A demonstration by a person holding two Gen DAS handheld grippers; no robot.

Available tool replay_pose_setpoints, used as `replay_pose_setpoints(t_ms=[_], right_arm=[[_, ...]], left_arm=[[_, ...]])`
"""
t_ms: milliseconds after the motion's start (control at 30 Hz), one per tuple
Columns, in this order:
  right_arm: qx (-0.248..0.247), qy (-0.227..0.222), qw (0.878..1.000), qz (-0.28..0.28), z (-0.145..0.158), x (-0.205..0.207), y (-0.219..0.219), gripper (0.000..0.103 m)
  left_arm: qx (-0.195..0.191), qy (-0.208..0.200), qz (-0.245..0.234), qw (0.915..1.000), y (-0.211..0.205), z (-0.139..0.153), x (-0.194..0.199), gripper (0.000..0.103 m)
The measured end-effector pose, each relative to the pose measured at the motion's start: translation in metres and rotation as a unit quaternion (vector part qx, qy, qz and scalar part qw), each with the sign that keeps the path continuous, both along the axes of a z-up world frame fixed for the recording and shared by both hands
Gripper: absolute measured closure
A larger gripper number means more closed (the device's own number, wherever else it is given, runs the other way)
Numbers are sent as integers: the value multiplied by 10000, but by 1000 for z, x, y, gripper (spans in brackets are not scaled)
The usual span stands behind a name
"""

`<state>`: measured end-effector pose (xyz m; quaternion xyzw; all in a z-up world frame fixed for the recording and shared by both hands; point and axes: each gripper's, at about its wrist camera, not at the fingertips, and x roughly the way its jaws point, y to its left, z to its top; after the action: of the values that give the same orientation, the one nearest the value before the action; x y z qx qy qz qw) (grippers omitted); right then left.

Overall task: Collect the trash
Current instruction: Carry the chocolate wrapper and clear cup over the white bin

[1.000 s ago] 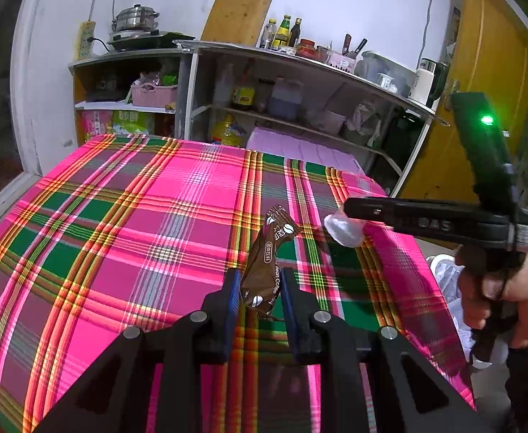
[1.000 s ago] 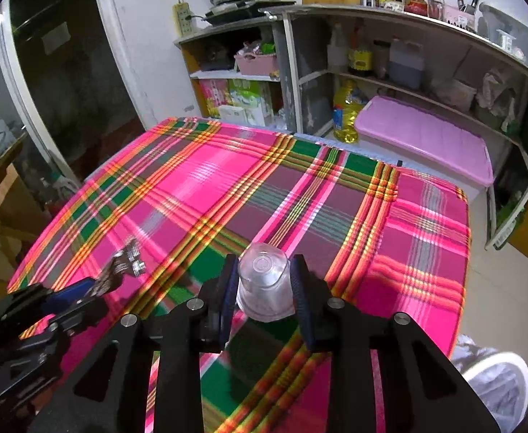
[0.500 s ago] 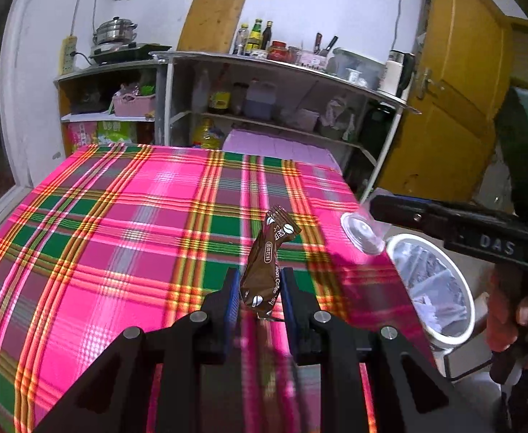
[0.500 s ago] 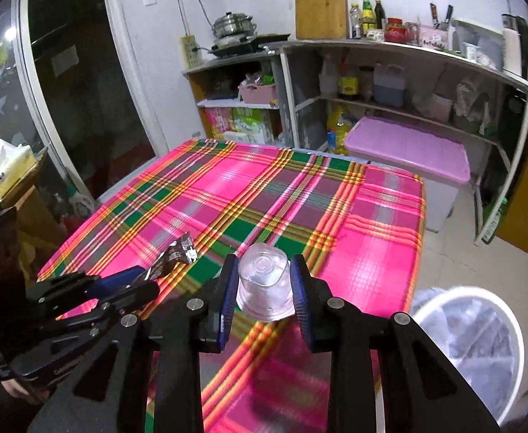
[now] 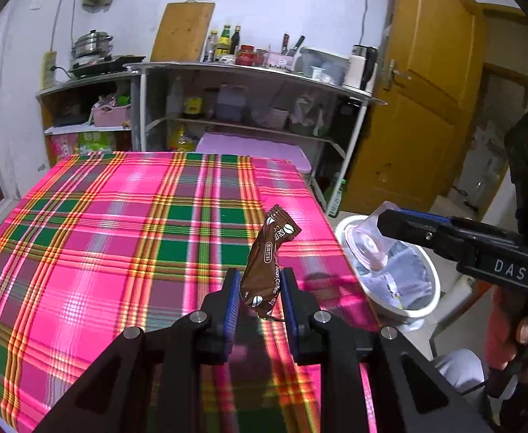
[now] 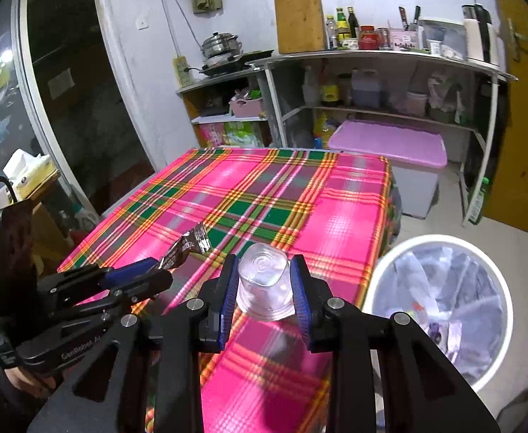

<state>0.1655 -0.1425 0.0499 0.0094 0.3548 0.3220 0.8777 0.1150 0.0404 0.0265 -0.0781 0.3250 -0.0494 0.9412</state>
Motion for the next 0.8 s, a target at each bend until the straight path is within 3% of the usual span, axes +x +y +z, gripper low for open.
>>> replay_pose_setpoints(t_ms=[800], right_arm=[[202,38,9968,-766,-9,-19,-89,73]], left_arm=[[164,71,-738,9971,-78,4,6,80]])
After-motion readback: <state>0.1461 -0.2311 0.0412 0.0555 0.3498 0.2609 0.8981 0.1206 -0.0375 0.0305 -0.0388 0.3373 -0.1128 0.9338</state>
